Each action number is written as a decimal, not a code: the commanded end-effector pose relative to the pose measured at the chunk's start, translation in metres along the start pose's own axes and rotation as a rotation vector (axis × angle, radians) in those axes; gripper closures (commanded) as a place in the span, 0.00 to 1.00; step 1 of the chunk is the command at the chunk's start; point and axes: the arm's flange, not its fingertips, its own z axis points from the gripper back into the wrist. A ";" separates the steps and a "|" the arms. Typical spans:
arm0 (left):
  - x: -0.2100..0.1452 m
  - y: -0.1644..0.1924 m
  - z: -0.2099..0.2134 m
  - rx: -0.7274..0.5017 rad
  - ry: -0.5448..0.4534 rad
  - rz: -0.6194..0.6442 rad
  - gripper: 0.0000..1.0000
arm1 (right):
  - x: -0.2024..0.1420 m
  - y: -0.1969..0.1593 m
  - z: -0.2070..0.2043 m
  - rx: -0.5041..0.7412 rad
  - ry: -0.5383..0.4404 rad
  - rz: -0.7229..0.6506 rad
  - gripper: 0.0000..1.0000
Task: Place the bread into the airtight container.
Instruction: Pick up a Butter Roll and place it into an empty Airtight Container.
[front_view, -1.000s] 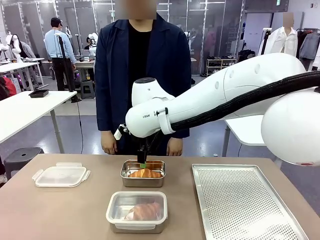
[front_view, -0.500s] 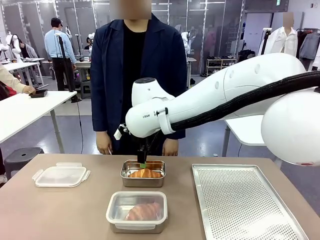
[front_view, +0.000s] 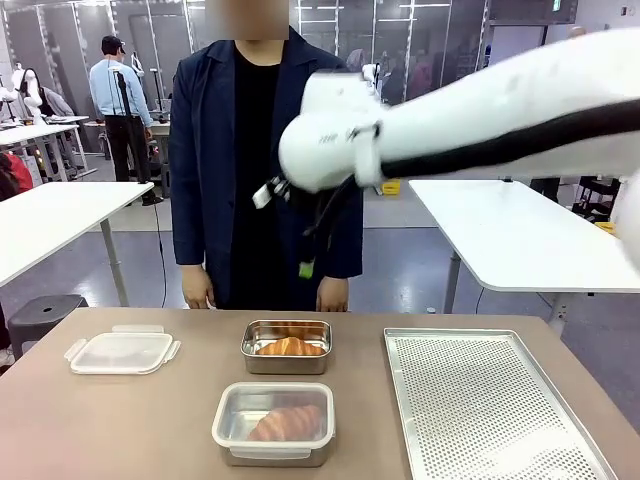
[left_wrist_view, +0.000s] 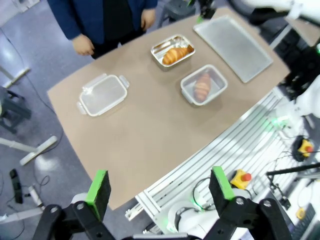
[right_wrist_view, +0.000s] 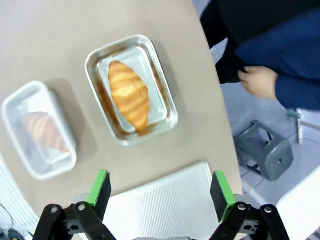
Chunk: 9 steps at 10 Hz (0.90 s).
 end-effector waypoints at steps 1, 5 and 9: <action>0.003 -0.002 0.003 -0.002 -0.004 -0.001 0.00 | -0.098 -0.007 0.052 0.019 -0.075 -0.148 0.00; 0.003 -0.002 0.003 -0.002 -0.004 -0.001 0.00 | -0.235 0.005 0.129 -0.052 -0.065 -0.447 0.00; 0.003 -0.002 0.003 -0.002 -0.004 -0.001 0.00 | -0.293 0.054 0.211 -0.105 -0.119 -0.603 0.00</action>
